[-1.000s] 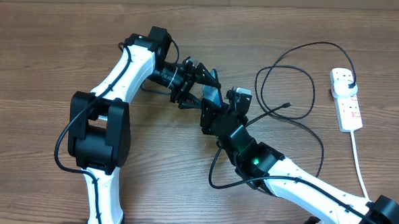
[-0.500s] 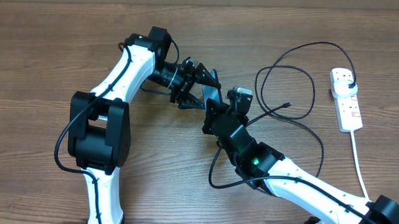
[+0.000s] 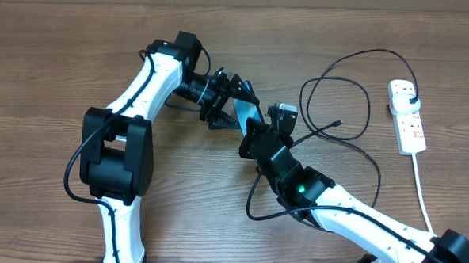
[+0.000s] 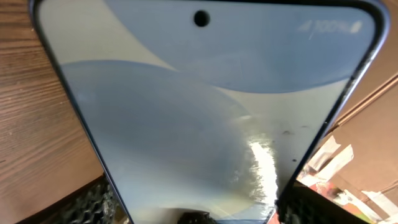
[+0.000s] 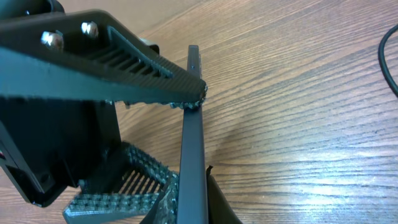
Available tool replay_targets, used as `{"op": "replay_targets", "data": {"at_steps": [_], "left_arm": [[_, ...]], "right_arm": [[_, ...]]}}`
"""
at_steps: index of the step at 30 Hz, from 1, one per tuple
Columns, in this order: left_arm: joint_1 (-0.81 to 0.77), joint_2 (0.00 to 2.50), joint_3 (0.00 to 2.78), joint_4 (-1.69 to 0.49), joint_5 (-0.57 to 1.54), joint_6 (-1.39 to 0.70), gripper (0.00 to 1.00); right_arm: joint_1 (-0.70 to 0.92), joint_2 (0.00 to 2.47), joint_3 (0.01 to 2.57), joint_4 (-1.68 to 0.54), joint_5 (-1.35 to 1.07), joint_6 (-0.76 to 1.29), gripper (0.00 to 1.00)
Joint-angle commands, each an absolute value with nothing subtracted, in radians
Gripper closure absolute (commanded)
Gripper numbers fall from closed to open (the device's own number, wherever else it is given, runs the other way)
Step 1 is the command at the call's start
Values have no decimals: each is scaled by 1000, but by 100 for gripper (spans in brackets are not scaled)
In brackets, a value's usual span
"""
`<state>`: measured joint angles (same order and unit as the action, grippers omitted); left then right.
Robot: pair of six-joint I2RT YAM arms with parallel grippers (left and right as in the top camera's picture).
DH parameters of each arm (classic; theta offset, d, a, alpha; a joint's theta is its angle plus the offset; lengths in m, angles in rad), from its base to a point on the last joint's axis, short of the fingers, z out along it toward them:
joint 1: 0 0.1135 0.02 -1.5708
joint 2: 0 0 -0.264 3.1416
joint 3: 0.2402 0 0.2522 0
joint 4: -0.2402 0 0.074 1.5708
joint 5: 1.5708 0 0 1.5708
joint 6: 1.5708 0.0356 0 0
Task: Plug charger to phone and switch on socket
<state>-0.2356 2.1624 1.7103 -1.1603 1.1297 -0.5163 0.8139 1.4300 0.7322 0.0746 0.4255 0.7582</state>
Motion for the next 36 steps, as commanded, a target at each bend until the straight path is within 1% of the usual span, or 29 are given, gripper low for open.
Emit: {"op": "replay_targets", "data": {"at_steps": [1, 2, 5, 9, 17, 23, 24, 29, 33, 34, 35, 36], "left_arm": [[-233, 2171, 1739, -1156, 1170, -465, 6], [-229, 2171, 1739, -1168, 1172, -457, 1], [-219, 2171, 1739, -1209, 1173, -442, 0], [-190, 2168, 1739, -1293, 1206, -323, 0], [-99, 2101, 1739, -1506, 1205, -65, 3], [-11, 1973, 1739, -1682, 1192, 186, 3], [5, 1946, 1738, -1691, 1182, 211, 5], [66, 1797, 1738, -1691, 1019, 209, 5], [86, 1657, 1738, -1691, 889, 209, 5], [87, 1628, 1738, -1691, 859, 210, 4], [88, 1593, 1738, -1690, 813, 210, 0], [88, 1559, 1738, -1690, 761, 210, 0]], "right_arm": [[823, 1425, 749, 81, 381, 754, 96], [823, 1424, 749, 80, 380, 754, 96], [823, 1422, 749, 64, 382, 754, 96], [823, 1389, 749, 15, 388, 755, 96], [823, 1186, 749, -98, 396, 764, 96], [823, 1072, 749, -194, 411, 918, 96], [823, 1063, 749, -200, 411, 941, 96], [823, 1055, 748, -221, 411, 1028, 96], [823, 1055, 748, -231, 410, 1029, 96], [823, 1055, 748, -233, 410, 1029, 96], [823, 1055, 748, -234, 410, 1029, 96], [823, 1055, 748, -234, 410, 1029, 96]]}}
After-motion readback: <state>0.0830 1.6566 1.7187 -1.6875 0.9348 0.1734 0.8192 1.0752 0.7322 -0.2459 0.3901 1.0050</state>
